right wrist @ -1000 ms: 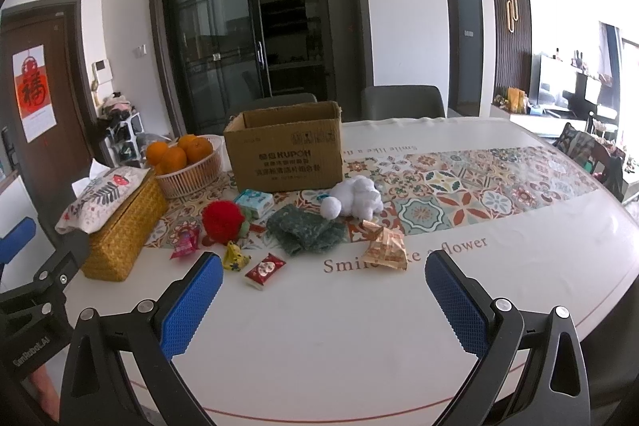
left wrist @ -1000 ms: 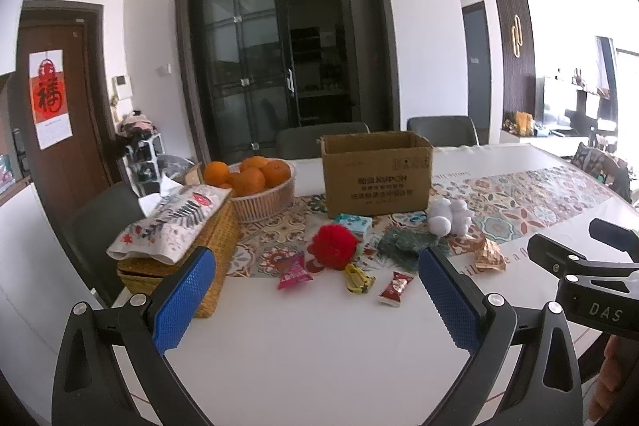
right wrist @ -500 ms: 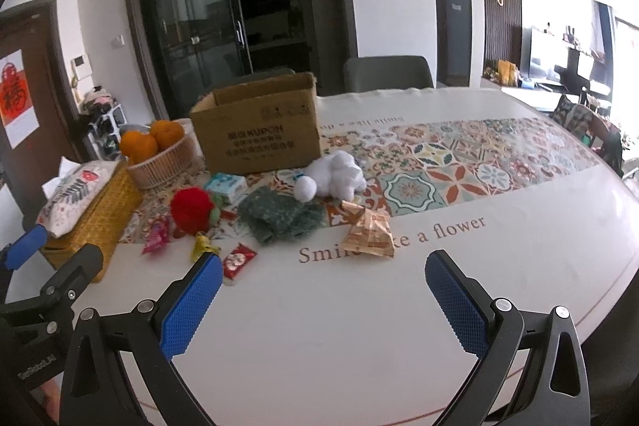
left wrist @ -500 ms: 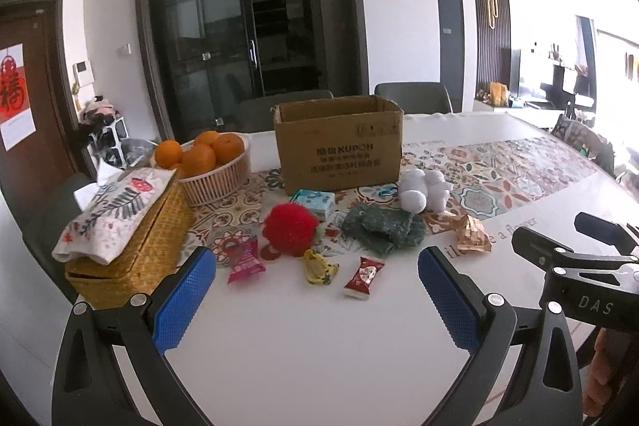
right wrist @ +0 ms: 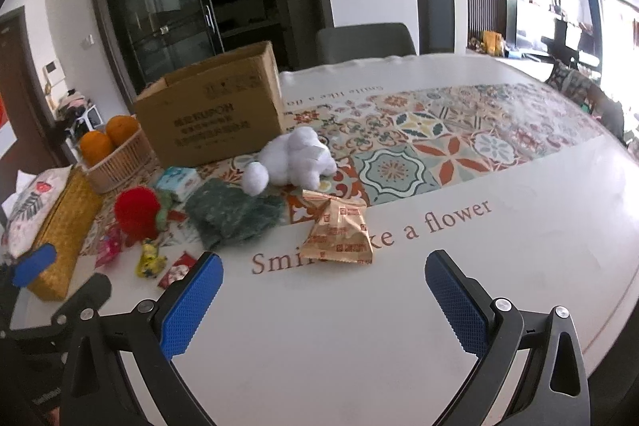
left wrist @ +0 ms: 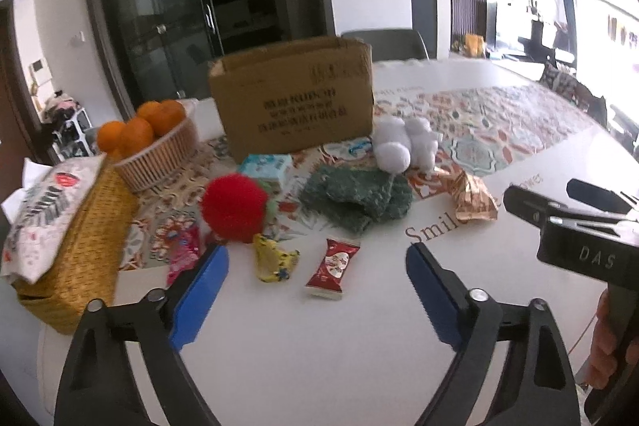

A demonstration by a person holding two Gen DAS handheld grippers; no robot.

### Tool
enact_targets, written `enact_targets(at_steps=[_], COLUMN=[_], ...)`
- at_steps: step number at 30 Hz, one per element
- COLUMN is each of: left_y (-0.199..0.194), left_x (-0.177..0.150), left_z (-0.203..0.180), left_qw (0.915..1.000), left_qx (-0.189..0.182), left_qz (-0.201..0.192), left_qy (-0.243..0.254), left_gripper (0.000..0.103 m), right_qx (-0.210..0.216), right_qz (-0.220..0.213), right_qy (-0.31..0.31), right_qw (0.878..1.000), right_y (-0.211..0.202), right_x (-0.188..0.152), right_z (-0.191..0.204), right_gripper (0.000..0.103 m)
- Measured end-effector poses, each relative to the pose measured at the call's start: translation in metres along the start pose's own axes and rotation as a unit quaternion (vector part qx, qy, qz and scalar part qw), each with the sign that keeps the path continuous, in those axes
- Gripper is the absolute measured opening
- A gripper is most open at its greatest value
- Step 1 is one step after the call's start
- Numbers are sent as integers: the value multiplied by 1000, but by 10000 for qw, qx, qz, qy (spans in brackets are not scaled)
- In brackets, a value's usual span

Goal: Organize soft objects
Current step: 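Grasp the red candy packet with the left tool while the right tool grasps the gold biscuit packet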

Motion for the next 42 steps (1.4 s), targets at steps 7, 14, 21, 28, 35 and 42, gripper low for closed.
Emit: enact_targets(at_steps=[7,14,21,28,35,42], left_y=[47,86,106,116,122,122], left_x=[-2,-8,-15,-17,-12,-11], left_z=[-8,-13,-13,-13,-12,-12], left_qw=[9982,9935,9895,9874,9884,9882], left_qx=[-367,-646,-767,-855,-822,-868], left_qz=[477,938,1219,1326,1265,1239], left_qy=[50,10,-78,-142,-156,-246], left_gripper=[70,58,48,37,24,23], right_qx=[-162,-299,-368,-463,-414,-352], right_qz=[105,253,337,483,698,791], right_qy=[35,117,47,-31,139,198], right_qw=[9998,9992,9987,9978,9966,9961], right_y=[39,74,98,118,132,135], right_x=[10,18,22,21,17,15], right_z=[-7,-12,-11,-12,-18,-20], right_gripper=[102,102,102,97,84,59])
Point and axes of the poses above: each gripper's, at about its wrist camera, not at the fingertips, and y roughly the way its jaws point, z to its left, x to its top, the point moved 3 cm from there along y, roughly the way its jaws point, and after that the axes turned 9 degrees about y, right-handed, at the moved point
